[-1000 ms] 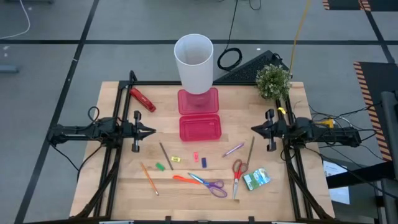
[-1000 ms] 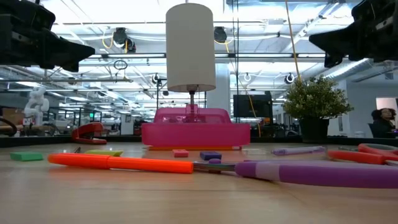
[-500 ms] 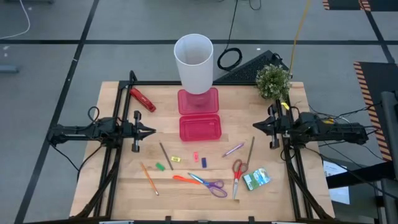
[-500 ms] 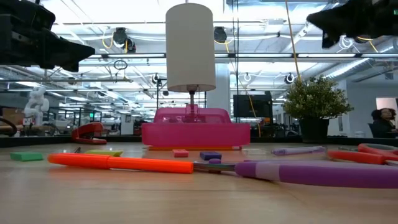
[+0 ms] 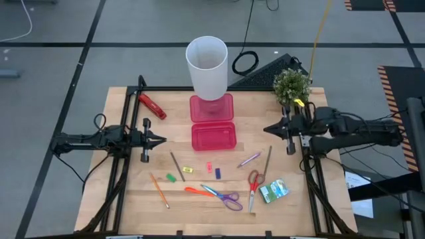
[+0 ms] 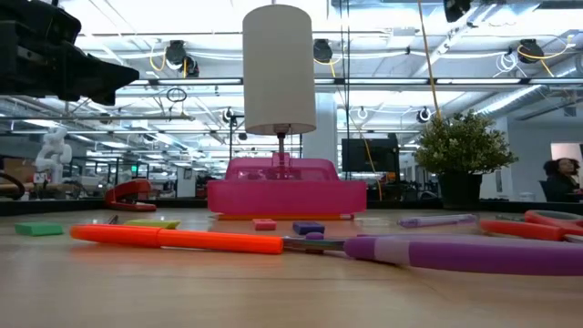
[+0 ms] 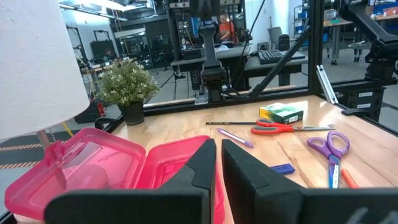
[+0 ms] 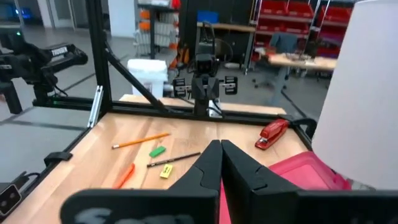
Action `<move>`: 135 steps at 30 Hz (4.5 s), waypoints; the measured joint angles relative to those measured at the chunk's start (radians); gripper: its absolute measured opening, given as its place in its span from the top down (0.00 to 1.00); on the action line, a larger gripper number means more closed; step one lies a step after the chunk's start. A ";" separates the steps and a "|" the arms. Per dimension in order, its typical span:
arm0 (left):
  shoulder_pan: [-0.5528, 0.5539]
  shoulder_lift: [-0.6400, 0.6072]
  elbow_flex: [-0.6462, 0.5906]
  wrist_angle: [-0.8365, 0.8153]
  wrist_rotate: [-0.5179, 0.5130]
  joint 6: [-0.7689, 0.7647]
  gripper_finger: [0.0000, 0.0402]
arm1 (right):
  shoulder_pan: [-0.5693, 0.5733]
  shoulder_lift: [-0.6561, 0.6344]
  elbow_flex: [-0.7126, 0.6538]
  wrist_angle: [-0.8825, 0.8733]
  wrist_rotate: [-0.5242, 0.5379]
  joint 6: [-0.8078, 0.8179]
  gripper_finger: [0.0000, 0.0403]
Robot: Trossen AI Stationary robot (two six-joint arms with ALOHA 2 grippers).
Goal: Pack school essentials
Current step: Put the purple pen into the pink supply box
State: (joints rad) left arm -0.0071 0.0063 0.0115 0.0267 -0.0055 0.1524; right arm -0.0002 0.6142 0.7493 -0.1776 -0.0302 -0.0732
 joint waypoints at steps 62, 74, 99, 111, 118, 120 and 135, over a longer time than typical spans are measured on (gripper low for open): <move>0.000 0.337 0.753 -0.521 -0.021 -0.207 0.92 | 0.002 0.276 0.297 -0.344 0.003 0.132 1.00; -0.030 0.740 1.106 -0.787 -0.011 -0.204 0.92 | 0.002 0.277 0.297 -0.384 0.003 0.138 1.00; -0.119 1.110 1.086 -0.757 -0.187 -0.202 0.92 | 0.041 0.779 0.177 -0.459 -0.105 -0.088 0.92; -0.118 1.293 1.085 -0.739 -0.170 -0.238 0.92 | 0.063 0.925 0.124 -0.303 -0.104 -0.149 0.65; -0.118 1.392 1.085 -0.701 -0.152 -0.245 0.92 | 0.063 0.939 0.124 -0.287 -0.103 -0.182 0.67; -0.118 1.417 1.085 -0.702 -0.151 -0.246 0.92 | 0.063 0.939 0.124 -0.287 -0.104 -0.186 0.69; -0.116 1.613 1.085 -0.510 -0.080 -0.216 0.92 | 0.063 0.939 0.031 -0.185 -0.113 -0.207 0.80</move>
State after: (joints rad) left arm -0.1231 1.6192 1.0966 -0.4833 -0.0856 -0.0638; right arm 0.0631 1.5528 0.7807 -0.3629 -0.1432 -0.2804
